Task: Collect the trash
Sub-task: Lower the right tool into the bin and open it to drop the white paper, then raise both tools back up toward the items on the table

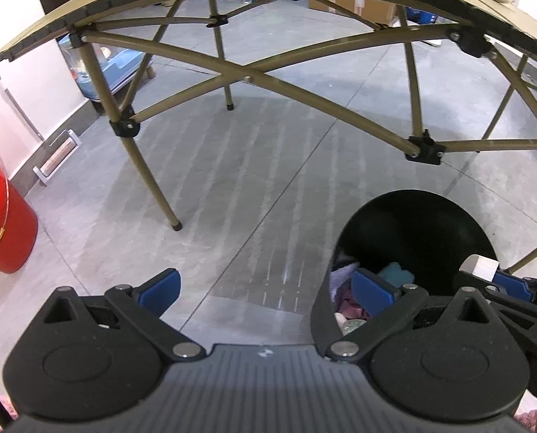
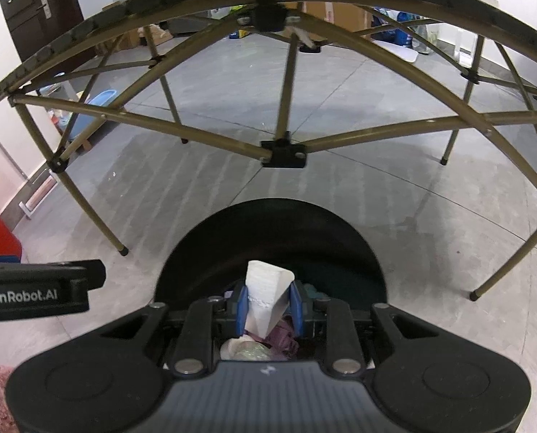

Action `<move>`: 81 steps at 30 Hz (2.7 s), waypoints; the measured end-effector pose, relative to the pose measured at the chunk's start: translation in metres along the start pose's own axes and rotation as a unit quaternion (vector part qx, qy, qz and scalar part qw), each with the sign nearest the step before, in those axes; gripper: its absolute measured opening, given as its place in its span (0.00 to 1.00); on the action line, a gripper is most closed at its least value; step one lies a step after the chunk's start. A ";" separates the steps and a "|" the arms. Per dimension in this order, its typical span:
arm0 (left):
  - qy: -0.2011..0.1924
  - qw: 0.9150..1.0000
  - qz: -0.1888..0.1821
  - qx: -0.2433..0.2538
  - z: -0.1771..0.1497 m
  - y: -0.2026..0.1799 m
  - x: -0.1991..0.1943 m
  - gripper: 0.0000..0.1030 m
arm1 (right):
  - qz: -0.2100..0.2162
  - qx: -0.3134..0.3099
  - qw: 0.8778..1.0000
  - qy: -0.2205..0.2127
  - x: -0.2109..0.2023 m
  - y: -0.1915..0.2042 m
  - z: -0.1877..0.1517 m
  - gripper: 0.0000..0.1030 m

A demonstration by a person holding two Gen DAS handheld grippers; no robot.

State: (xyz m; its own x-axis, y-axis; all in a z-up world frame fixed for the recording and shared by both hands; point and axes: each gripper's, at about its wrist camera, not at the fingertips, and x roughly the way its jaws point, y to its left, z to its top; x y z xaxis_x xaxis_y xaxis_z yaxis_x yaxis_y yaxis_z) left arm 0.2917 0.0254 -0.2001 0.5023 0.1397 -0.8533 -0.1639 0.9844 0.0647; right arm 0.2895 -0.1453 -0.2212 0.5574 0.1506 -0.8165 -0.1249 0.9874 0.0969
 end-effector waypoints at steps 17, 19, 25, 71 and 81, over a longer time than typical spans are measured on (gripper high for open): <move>0.017 0.999 0.034 -0.012 -0.002 0.018 0.017 1.00 | 0.004 -0.006 0.999 0.033 0.035 0.021 0.000 0.23; 0.021 0.999 0.037 -0.015 -0.003 0.021 0.019 1.00 | 0.003 -0.006 0.999 0.036 0.038 0.021 0.000 0.23; 0.030 0.999 0.041 -0.020 -0.004 0.024 0.023 1.00 | 0.000 -0.008 0.999 0.043 0.043 0.022 -0.002 0.23; 0.053 0.996 0.054 -0.039 -0.004 0.028 0.030 1.00 | -0.038 0.009 0.996 0.078 0.064 0.021 -0.009 0.93; 0.038 0.997 0.047 -0.042 -0.004 0.027 0.023 1.00 | -0.037 0.006 0.997 0.068 0.057 0.022 -0.006 0.93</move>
State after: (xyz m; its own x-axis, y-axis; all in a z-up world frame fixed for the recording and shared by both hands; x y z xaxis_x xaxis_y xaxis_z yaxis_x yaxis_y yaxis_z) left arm 0.2952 0.0550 -0.2203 0.4167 0.2191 -0.8822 -0.2792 0.9545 0.1052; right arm 0.3139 -0.1148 -0.2687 0.4484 0.0704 -0.8911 -0.0771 0.9962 0.0398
